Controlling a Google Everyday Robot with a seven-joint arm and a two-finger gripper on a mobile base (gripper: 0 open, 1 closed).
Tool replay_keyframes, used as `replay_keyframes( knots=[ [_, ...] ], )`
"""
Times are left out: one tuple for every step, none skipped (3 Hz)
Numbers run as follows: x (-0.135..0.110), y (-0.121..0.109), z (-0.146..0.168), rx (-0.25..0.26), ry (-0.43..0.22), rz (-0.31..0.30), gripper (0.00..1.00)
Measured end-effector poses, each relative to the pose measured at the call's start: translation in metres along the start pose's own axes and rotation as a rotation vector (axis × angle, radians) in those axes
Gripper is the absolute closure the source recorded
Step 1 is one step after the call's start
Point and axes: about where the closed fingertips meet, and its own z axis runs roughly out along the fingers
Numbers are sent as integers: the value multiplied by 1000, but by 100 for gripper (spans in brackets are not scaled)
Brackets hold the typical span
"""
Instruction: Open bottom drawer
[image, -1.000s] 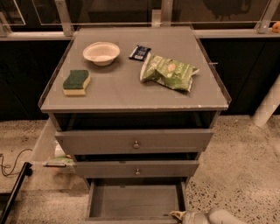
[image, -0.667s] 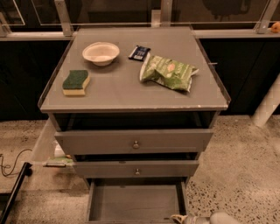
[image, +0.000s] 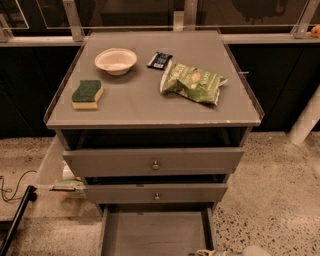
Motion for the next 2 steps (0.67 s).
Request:
replay_keyframes(
  knots=[
    [0,0,0,0,0,0,81],
    [0,0,0,0,0,0,58]
  ],
)
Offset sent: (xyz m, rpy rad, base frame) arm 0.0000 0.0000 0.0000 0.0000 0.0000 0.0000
